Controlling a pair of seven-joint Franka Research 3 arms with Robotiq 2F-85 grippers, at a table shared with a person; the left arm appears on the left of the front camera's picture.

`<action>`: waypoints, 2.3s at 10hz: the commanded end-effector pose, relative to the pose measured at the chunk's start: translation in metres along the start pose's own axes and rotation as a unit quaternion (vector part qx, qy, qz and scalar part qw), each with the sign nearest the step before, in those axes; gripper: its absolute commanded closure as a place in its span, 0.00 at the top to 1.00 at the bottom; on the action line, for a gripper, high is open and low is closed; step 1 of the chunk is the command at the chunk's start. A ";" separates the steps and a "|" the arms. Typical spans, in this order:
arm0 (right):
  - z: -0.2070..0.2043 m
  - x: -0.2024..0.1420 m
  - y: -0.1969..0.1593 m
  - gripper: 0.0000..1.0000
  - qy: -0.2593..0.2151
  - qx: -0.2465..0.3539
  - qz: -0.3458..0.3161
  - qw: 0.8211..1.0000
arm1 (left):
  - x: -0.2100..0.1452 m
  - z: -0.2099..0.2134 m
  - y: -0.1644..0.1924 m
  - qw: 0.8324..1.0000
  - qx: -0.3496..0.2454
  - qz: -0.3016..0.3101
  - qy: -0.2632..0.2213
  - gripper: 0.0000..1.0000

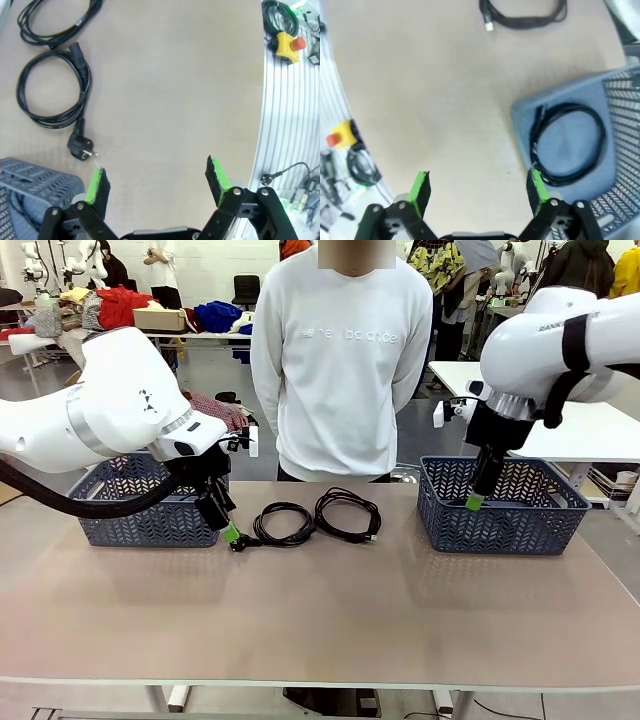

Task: Organize the cables according to human instructions.
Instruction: Pick up a bundle of cables and place it in the basket indicated by the human.

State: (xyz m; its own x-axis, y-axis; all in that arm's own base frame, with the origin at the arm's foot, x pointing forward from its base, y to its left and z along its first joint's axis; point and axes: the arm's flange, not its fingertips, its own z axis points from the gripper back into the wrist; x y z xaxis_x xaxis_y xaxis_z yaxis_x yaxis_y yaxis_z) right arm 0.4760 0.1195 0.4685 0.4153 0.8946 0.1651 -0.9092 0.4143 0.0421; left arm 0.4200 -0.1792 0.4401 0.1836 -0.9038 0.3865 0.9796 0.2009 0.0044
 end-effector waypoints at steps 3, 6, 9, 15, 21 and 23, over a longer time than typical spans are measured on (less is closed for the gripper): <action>-0.024 -0.004 0.050 1.00 -0.090 -0.026 -0.005 0.996 | -0.001 0.001 0.000 1.000 0.002 0.002 0.001 1.00; -0.031 -0.004 0.068 1.00 -0.108 -0.013 0.005 0.994 | -0.001 0.001 0.000 1.000 0.002 0.002 0.001 1.00; -0.032 -0.002 0.071 1.00 -0.105 0.001 0.011 0.994 | -0.001 0.001 0.000 1.000 0.002 0.002 0.001 1.00; -0.029 0.004 0.070 1.00 -0.088 -0.009 0.002 0.996 | -0.001 0.001 0.000 1.000 0.002 0.002 0.001 1.00; -0.029 0.004 0.070 1.00 -0.088 -0.009 0.002 0.996 | -0.001 0.001 0.000 1.000 0.002 0.002 0.001 1.00; -0.029 0.004 0.070 1.00 -0.088 -0.009 0.002 0.996 | -0.001 0.001 0.000 1.000 0.002 0.002 0.001 1.00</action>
State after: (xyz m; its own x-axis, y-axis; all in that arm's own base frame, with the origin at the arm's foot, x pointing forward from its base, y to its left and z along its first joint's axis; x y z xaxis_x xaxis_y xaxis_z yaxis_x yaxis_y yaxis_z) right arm 0.4150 0.1563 0.4422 0.3963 0.8555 0.3332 -0.9110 0.4116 0.0268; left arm 0.4200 -0.1792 0.4401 0.1837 -0.9038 0.3865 0.9796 0.2009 0.0043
